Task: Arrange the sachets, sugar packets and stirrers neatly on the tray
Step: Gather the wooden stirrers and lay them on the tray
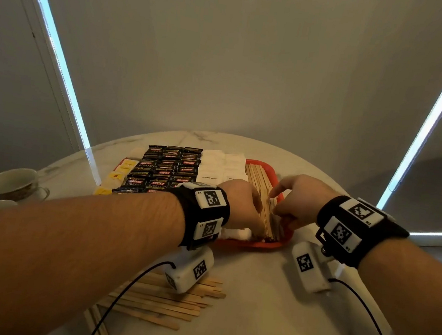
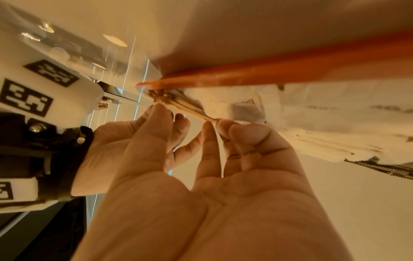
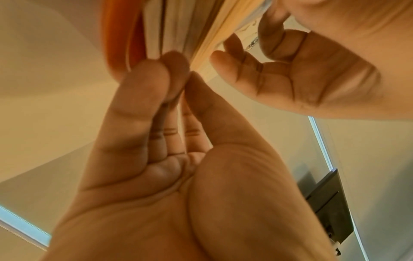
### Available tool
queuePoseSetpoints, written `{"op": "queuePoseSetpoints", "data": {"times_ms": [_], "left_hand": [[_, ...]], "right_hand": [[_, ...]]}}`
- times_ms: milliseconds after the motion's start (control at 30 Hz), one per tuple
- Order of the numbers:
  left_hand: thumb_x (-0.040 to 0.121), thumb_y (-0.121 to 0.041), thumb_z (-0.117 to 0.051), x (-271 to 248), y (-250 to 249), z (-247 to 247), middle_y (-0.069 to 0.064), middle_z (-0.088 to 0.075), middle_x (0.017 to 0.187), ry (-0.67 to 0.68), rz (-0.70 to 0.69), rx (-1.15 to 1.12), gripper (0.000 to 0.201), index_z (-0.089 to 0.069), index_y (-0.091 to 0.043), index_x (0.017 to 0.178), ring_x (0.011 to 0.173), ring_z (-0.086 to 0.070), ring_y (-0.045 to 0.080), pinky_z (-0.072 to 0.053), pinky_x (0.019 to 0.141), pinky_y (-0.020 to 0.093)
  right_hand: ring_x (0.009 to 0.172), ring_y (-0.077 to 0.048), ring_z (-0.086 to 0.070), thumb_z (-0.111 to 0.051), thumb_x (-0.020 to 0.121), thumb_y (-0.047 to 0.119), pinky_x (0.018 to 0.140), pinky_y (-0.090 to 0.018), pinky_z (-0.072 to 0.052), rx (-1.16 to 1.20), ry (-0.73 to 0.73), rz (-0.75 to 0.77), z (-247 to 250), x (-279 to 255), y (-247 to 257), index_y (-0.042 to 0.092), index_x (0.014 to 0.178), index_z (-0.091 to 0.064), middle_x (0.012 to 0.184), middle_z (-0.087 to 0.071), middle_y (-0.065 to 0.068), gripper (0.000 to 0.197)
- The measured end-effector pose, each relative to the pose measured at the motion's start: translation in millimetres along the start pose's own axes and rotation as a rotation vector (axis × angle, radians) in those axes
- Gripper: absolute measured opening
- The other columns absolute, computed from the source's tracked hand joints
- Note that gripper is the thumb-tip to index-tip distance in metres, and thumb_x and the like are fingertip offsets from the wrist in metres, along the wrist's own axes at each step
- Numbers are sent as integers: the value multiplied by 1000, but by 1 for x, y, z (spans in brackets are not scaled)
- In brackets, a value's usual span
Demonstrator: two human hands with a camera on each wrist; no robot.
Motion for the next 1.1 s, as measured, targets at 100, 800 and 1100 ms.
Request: {"op": "queuePoseSetpoints", "data": {"times_ms": [100,800,1100], "left_hand": [[81,-34,-84,1,-1,4,-4,-69,121,-24,-10,-37,48,-71,-23,126,110,-64,16,-56,89,30],[81,-3,-67,-104,76,55,-14,-64,99,-244,3,-107,33,-64,-33,96,86,-60,4,-49,66,21],[71,-30,-88,-208,154,25,-15,-52,128,18,249,99,69,-55,-41,130,113,-54,9,-56,93,32]], "right_hand": [[80,-15,-73,-73,91,11,63,-27,-62,-1,-18,17,3,4,6,26,116,-68,94,-72,-4,30],[84,-11,-71,-78,83,48,71,-27,-62,-246,346,334,-60,-75,91,32,97,-73,94,-75,7,21],[99,-16,-52,-65,42,98,90,-40,-53,-830,422,515,-151,-155,133,32,133,-46,114,-51,5,115]]}}
Point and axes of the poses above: each hand's wrist, its own x-axis towards the middle knuckle, its own z-axis out of the back of the hand, y = z × x, the point moved 6 cm from there along x, towards the middle knuckle
